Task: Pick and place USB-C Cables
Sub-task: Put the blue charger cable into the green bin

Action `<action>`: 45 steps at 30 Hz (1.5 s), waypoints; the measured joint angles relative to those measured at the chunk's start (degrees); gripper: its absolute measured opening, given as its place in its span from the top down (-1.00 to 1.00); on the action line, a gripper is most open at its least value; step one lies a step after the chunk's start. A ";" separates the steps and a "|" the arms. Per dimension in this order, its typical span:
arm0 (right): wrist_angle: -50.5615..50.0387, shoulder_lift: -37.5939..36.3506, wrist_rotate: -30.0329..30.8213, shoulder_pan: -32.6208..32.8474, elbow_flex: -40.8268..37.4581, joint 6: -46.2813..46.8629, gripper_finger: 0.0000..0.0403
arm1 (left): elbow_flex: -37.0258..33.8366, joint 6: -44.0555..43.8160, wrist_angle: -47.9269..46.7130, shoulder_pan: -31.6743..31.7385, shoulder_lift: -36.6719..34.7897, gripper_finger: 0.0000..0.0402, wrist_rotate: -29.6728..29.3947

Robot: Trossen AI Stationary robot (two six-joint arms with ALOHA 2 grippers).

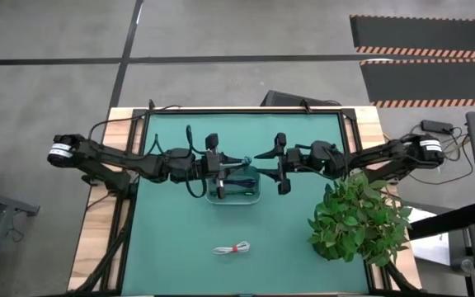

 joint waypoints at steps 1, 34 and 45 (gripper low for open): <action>-0.11 0.56 0.00 0.00 0.42 -0.10 0.07 | 0.00 0.00 0.04 0.00 0.00 0.94 0.00; -2.84 5.32 -0.39 -0.04 7.95 -1.94 0.65 | -0.13 -0.09 0.84 0.72 -0.04 0.94 -0.04; -3.25 5.30 -0.44 -0.04 7.95 -2.52 0.89 | -0.13 -0.44 0.79 0.72 -0.07 0.81 -0.13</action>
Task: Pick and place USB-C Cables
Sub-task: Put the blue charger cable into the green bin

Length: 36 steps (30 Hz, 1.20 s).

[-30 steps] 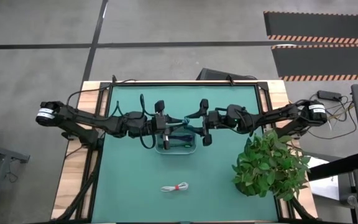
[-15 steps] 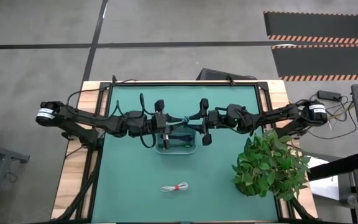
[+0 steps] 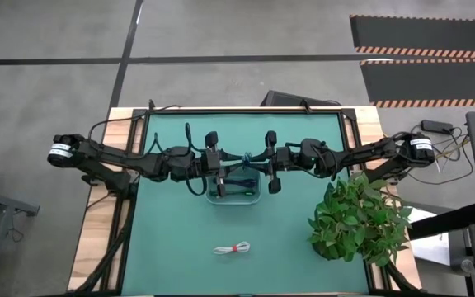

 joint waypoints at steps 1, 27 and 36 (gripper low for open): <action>-0.19 -0.01 0.02 0.00 0.00 -0.01 0.89 | 0.00 -0.04 -0.13 0.00 0.00 0.78 0.00; -9.93 -0.20 2.63 0.00 2.38 3.64 0.90 | -4.83 0.31 -18.37 0.00 -15.84 -0.05 0.16; -48.04 1.16 7.08 0.00 22.24 2.37 0.89 | -13.47 1.25 -8.50 0.00 -28.25 -0.05 -8.41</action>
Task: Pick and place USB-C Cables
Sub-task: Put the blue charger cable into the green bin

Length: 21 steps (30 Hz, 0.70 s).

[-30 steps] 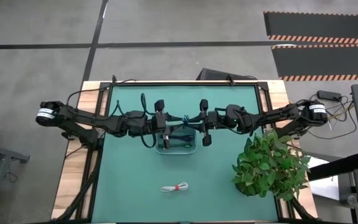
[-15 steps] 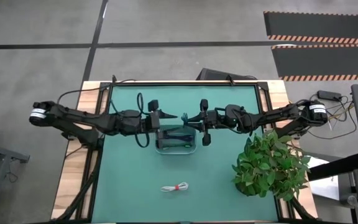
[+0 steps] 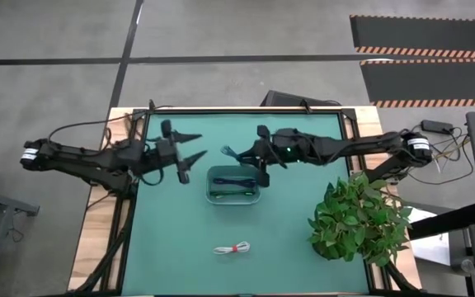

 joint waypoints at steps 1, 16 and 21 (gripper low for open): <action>-3.58 0.53 0.08 0.00 2.61 0.00 0.89 | -0.95 0.31 1.40 0.00 -1.06 -0.05 -0.69; -48.85 15.57 1.37 -0.72 34.04 3.04 0.89 | -7.17 2.16 13.96 0.02 -5.38 -0.05 -2.90; -61.07 23.84 -2.29 -0.72 44.03 4.05 0.89 | -7.16 2.14 14.24 0.02 -4.47 -0.05 -2.92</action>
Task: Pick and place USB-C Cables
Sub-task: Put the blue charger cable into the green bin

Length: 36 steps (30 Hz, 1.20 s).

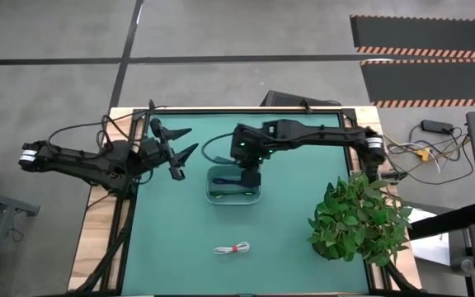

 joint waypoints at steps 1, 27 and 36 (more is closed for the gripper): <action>-2.14 1.54 -0.48 -0.02 1.93 0.15 0.89 | 0.00 0.00 -0.36 0.00 0.02 -0.05 0.00; -16.79 20.40 -0.87 0.07 20.17 2.64 0.88 | 0.07 -0.52 -0.98 -0.02 -0.68 -0.05 -0.02; -16.82 20.37 -0.87 0.07 20.20 2.60 0.88 | 0.05 -0.52 -0.87 -0.02 -0.66 -0.05 -0.02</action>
